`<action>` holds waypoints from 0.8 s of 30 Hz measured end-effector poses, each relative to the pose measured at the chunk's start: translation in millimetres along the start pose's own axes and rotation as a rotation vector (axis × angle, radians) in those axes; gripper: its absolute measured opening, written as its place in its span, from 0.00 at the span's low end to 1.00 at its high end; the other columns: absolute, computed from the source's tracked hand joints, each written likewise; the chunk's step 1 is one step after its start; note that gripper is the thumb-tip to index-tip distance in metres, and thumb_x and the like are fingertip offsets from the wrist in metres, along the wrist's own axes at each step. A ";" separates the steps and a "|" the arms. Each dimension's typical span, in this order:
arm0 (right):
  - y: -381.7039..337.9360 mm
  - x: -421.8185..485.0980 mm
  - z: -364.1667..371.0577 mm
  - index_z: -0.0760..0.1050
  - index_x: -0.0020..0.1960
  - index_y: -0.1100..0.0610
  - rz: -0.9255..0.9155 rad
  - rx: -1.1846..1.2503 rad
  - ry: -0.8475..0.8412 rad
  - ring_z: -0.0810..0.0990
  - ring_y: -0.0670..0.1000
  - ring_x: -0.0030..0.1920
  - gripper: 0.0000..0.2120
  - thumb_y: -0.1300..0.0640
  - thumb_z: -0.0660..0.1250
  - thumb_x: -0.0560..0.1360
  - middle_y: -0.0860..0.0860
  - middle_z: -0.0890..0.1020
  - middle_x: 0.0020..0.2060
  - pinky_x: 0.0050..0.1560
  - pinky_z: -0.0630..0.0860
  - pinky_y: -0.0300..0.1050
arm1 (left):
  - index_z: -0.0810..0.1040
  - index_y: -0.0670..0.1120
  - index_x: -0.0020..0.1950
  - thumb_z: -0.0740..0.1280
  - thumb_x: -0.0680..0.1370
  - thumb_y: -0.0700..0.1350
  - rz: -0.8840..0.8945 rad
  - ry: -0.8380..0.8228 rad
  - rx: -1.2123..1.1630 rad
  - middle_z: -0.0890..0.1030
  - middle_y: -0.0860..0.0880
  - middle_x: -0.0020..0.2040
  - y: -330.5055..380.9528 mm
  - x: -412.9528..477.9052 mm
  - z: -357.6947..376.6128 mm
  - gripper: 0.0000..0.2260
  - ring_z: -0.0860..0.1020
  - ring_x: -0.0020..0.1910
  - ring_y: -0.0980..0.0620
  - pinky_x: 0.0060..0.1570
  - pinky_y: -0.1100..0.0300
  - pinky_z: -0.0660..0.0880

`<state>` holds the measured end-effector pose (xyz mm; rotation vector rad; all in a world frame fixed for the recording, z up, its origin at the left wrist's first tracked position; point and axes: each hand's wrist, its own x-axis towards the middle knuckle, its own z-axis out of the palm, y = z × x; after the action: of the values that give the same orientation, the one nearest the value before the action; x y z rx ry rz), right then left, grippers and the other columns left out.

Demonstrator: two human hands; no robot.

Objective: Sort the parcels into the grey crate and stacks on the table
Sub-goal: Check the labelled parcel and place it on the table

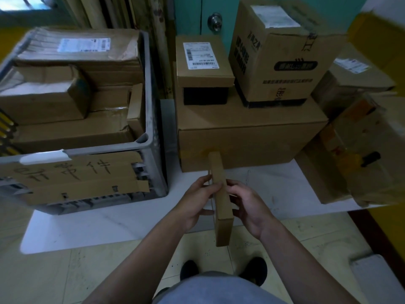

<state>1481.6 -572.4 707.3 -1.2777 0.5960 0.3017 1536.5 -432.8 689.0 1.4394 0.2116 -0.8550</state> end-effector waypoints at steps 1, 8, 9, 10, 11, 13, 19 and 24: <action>-0.3 0.4 0.2 0.79 0.59 0.53 -0.004 0.000 -0.004 0.80 0.54 0.57 0.11 0.58 0.64 0.78 0.53 0.84 0.52 0.50 0.75 0.51 | 0.72 0.53 0.72 0.68 0.81 0.52 -0.001 0.012 -0.004 0.82 0.49 0.60 1.4 0.5 0.1 0.20 0.79 0.62 0.51 0.61 0.39 0.76; -6.3 5.6 1.7 0.77 0.65 0.46 -0.046 -0.015 0.025 0.80 0.51 0.60 0.15 0.52 0.66 0.79 0.49 0.83 0.57 0.51 0.76 0.50 | 0.76 0.55 0.66 0.64 0.82 0.55 0.006 0.040 -0.015 0.81 0.50 0.60 5.2 4.0 -2.4 0.14 0.77 0.63 0.51 0.59 0.43 0.78; -7.2 5.8 1.8 0.78 0.64 0.46 -0.051 -0.018 0.026 0.80 0.51 0.59 0.14 0.52 0.66 0.79 0.48 0.84 0.56 0.51 0.76 0.50 | 0.76 0.56 0.66 0.65 0.82 0.55 0.011 0.039 -0.009 0.82 0.49 0.60 4.6 4.4 -2.2 0.13 0.77 0.63 0.51 0.58 0.44 0.78; -7.9 5.9 2.0 0.79 0.63 0.46 -0.055 -0.018 0.024 0.80 0.50 0.59 0.13 0.52 0.66 0.79 0.48 0.84 0.55 0.50 0.76 0.49 | 0.75 0.56 0.66 0.65 0.82 0.54 0.016 0.042 -0.010 0.82 0.49 0.61 4.0 5.2 -1.7 0.13 0.78 0.63 0.51 0.58 0.44 0.78; -8.4 5.8 2.1 0.79 0.61 0.45 -0.058 -0.016 0.021 0.80 0.50 0.59 0.11 0.52 0.65 0.80 0.47 0.85 0.55 0.50 0.76 0.48 | 0.75 0.56 0.66 0.65 0.82 0.54 0.019 0.046 -0.018 0.81 0.49 0.61 3.8 5.2 -1.2 0.13 0.78 0.62 0.52 0.59 0.43 0.77; -9.3 5.7 1.4 0.79 0.60 0.45 -0.060 -0.011 0.014 0.81 0.49 0.58 0.11 0.51 0.64 0.80 0.46 0.85 0.54 0.49 0.76 0.48 | 0.76 0.55 0.65 0.66 0.81 0.54 0.017 0.060 -0.040 0.81 0.49 0.62 4.5 6.2 -0.9 0.13 0.78 0.62 0.52 0.60 0.41 0.77; -7.0 6.3 1.7 0.80 0.58 0.44 -0.053 -0.010 0.013 0.81 0.50 0.58 0.09 0.52 0.65 0.80 0.46 0.85 0.53 0.49 0.77 0.48 | 0.76 0.53 0.65 0.67 0.80 0.55 -0.016 0.072 -0.069 0.80 0.48 0.63 3.9 7.2 -3.5 0.15 0.77 0.63 0.49 0.59 0.40 0.78; -5.6 8.3 -0.5 0.81 0.59 0.46 -0.036 0.003 0.008 0.81 0.51 0.59 0.11 0.54 0.66 0.79 0.47 0.85 0.54 0.50 0.77 0.50 | 0.76 0.54 0.67 0.67 0.80 0.57 -0.044 0.056 -0.082 0.81 0.50 0.62 5.6 6.0 -3.4 0.17 0.77 0.64 0.49 0.60 0.38 0.77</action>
<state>1491.2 -575.4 706.9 -1.2862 0.5793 0.2665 1545.3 -432.5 689.1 1.3870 0.3186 -0.8331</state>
